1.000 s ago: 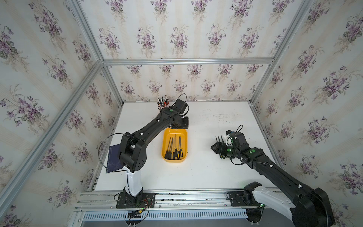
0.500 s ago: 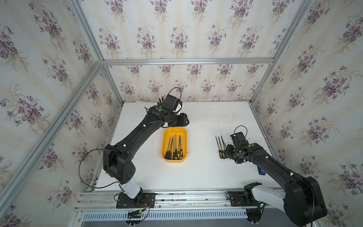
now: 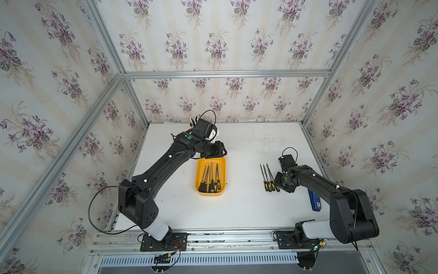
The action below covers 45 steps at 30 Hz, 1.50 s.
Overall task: Put the file tool into the storage box
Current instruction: Pick up the file tool from the center of the board.
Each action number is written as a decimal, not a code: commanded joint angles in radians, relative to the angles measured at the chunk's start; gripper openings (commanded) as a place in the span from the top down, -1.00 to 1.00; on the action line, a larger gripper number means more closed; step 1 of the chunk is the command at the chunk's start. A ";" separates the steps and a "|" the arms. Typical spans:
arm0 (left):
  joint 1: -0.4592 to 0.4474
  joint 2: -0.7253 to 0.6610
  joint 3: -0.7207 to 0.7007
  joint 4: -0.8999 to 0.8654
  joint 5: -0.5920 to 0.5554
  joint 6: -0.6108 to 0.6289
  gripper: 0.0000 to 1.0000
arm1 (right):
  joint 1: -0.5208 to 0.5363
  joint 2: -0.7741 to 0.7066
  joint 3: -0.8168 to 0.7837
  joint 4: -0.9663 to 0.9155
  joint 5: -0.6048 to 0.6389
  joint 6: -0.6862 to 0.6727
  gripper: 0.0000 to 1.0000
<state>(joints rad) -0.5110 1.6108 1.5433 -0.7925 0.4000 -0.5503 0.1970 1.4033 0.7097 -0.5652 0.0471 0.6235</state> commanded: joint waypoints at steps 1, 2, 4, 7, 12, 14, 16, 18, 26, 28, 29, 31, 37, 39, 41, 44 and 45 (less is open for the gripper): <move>0.003 -0.009 -0.015 0.022 0.006 -0.017 -0.09 | -0.001 -0.009 -0.005 0.041 -0.042 -0.038 0.06; 0.003 -0.010 -0.018 0.025 0.007 -0.020 -0.09 | 0.000 -0.019 -0.011 0.047 -0.049 -0.042 0.06; 0.003 -0.014 -0.026 0.030 0.005 -0.024 -0.09 | -0.001 -0.023 -0.021 0.050 -0.050 -0.047 0.06; 0.005 -0.011 -0.030 0.035 0.003 -0.027 -0.09 | 0.000 0.010 -0.031 0.044 -0.047 -0.057 0.08; 0.006 -0.008 -0.031 0.032 -0.002 -0.025 -0.09 | 0.000 0.029 -0.033 0.051 -0.024 -0.060 0.12; 0.009 -0.009 -0.034 0.031 -0.001 -0.024 -0.09 | 0.000 0.027 -0.030 0.054 -0.030 -0.065 0.14; 0.011 -0.012 -0.037 0.028 -0.003 -0.023 -0.09 | -0.001 0.028 -0.030 0.051 -0.031 -0.064 0.21; 0.012 -0.014 -0.045 0.028 -0.003 -0.022 -0.09 | -0.002 0.020 -0.038 0.047 -0.026 -0.061 0.25; 0.019 -0.023 -0.065 0.034 0.001 -0.022 -0.09 | -0.002 -0.055 -0.087 0.034 -0.052 -0.036 0.42; 0.019 -0.021 -0.068 0.036 0.003 -0.023 -0.09 | -0.004 -0.065 -0.095 0.025 -0.047 -0.027 0.42; 0.019 -0.023 -0.068 0.037 0.004 -0.023 -0.09 | -0.003 -0.074 -0.099 0.028 -0.051 -0.025 0.40; 0.019 -0.022 -0.068 0.036 0.007 -0.022 -0.09 | -0.002 -0.088 -0.101 0.029 -0.055 -0.018 0.36; 0.019 -0.025 -0.072 0.039 0.007 -0.024 -0.09 | -0.003 -0.122 -0.089 0.004 -0.070 -0.006 0.22; 0.019 -0.025 -0.077 0.043 0.010 -0.026 -0.09 | -0.003 -0.144 -0.085 -0.010 -0.067 0.002 0.19; 0.019 -0.029 -0.081 0.047 0.012 -0.030 -0.09 | -0.003 -0.159 -0.083 -0.024 -0.064 0.007 0.19; 0.019 -0.031 -0.092 0.055 0.013 -0.033 -0.09 | -0.003 -0.153 -0.086 -0.045 -0.054 0.010 0.20; 0.019 -0.032 -0.097 0.057 0.015 -0.035 -0.09 | -0.003 -0.145 -0.087 -0.046 -0.052 0.012 0.21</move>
<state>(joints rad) -0.4923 1.5852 1.4532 -0.7597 0.4049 -0.5774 0.1951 1.2507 0.6231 -0.5724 -0.0189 0.6231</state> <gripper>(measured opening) 0.545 0.400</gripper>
